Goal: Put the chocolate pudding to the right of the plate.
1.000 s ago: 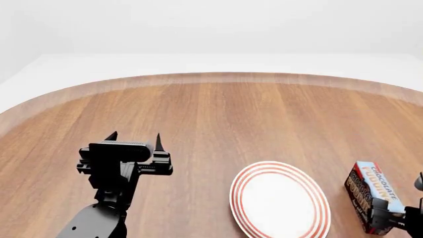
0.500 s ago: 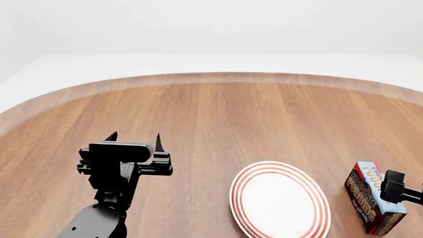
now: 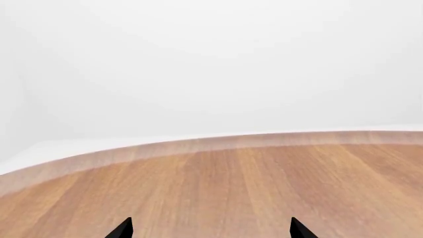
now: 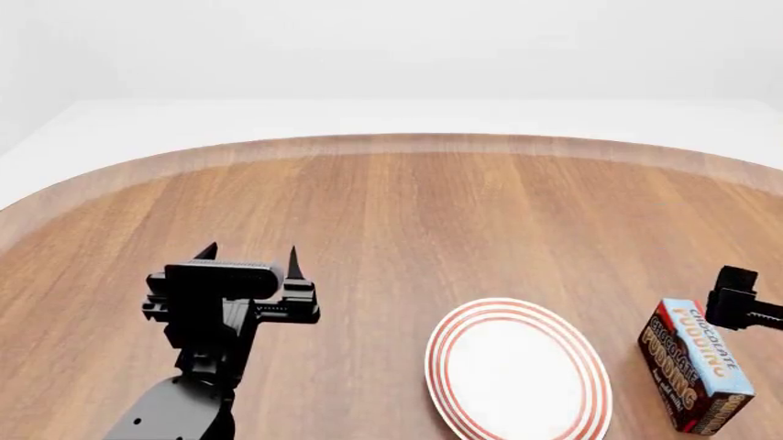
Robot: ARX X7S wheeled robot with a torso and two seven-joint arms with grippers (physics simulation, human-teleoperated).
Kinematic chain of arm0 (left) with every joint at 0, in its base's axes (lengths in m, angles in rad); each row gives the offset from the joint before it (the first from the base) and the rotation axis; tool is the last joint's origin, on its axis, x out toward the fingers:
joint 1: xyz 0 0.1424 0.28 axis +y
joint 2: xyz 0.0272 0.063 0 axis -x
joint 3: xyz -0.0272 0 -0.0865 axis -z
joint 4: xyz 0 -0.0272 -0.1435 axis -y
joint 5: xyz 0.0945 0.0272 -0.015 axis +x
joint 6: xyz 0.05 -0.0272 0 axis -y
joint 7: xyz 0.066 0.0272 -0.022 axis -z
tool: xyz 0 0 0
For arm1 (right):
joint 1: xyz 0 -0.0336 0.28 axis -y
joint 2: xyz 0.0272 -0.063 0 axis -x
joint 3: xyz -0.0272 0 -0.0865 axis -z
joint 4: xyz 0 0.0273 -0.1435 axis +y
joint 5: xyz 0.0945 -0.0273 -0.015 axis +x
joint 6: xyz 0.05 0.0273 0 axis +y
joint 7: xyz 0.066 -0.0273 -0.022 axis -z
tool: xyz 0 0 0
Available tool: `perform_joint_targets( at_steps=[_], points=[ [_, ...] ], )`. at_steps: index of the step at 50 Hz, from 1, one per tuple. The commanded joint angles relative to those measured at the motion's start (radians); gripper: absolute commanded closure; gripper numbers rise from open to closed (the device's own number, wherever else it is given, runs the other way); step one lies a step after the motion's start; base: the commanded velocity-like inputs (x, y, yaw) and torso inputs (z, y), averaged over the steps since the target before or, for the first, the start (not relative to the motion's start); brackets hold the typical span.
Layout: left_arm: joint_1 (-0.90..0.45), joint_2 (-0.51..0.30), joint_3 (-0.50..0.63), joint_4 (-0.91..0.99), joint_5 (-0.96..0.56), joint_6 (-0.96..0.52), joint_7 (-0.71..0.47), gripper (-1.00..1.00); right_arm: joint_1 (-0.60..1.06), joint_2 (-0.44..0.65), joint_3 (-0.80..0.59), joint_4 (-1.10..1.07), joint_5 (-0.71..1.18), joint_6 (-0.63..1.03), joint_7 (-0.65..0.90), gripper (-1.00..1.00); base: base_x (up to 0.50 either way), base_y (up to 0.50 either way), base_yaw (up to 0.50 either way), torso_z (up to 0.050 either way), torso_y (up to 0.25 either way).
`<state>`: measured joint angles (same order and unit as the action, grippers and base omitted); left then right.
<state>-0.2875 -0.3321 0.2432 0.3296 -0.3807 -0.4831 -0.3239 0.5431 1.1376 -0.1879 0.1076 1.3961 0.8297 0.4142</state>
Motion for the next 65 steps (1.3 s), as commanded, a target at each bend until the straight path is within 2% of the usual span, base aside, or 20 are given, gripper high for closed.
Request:
perform_joint_targets(
  at_steps=[1, 3, 5, 10, 21, 28, 33, 51, 58, 65],
  points=[
    [-0.008, -0.003, 0.003, 0.014, -0.004, -0.011, -0.007, -1.0, -0.051, 0.003, 0.079, -0.282, -0.045, -0.132, 0.104, -1.0, 0.0, 0.0, 0.0, 0.0, 0.0],
    [-0.01, -0.004, 0.003, 0.014, -0.004, -0.011, -0.008, -1.0, -0.085, -0.006, 0.119, -0.314, -0.021, -0.172, 0.106, -1.0, 0.0, 0.0, 0.0, 0.0, 0.0],
    [-0.012, -0.005, 0.004, 0.014, -0.005, -0.013, -0.008, -1.0, -0.085, -0.012, 0.091, -0.348, -0.107, -0.186, 0.151, -1.0, 0.0, 0.0, 0.0, 0.0, 0.0],
    [-0.019, -0.007, 0.003, 0.019, -0.006, -0.019, -0.012, -1.0, -0.129, -0.051, 0.121, -0.447, -0.113, -0.254, 0.165, -1.0, 0.0, 0.0, 0.0, 0.0, 0.0],
    [-0.018, -0.008, 0.003, 0.022, -0.009, -0.013, -0.015, -1.0, -0.134, -0.095, 0.083, -0.649, -0.127, -0.254, 0.234, -1.0, 0.0, 0.0, 0.0, 0.0, 0.0],
    [-0.019, -0.011, 0.001, 0.026, -0.012, -0.013, -0.018, -1.0, -0.154, -0.138, 0.055, -0.692, -0.166, -0.274, 0.231, -1.0, 0.0, 0.0, 0.0, 0.0, 0.0],
    [-0.02, -0.011, 0.003, 0.029, -0.014, -0.014, -0.019, -1.0, -0.154, -0.168, -0.005, -0.737, -0.306, -0.273, 0.263, -1.0, 0.0, 0.0, 0.0, 0.0, 0.0],
    [-0.022, -0.016, 0.003, 0.039, -0.02, -0.017, -0.026, -1.0, -0.201, -0.239, -0.054, -0.799, -0.389, -0.333, 0.243, -1.0, 0.0, 0.0, 0.0, 0.0, 0.0],
    [-0.024, -0.017, 0.006, 0.042, -0.023, -0.02, -0.028, -1.0, -0.224, -0.266, -0.107, -0.836, -0.517, -0.348, 0.261, -1.0, 0.0, 0.0, 0.0, 0.0, 0.0],
    [-0.026, -0.02, 0.004, 0.054, -0.027, -0.026, -0.033, -1.0, -0.235, -0.279, -0.115, -0.84, -0.527, -0.368, 0.25, -1.0, 0.0, 0.0, 0.0, 0.0, 0.0]
  ],
)
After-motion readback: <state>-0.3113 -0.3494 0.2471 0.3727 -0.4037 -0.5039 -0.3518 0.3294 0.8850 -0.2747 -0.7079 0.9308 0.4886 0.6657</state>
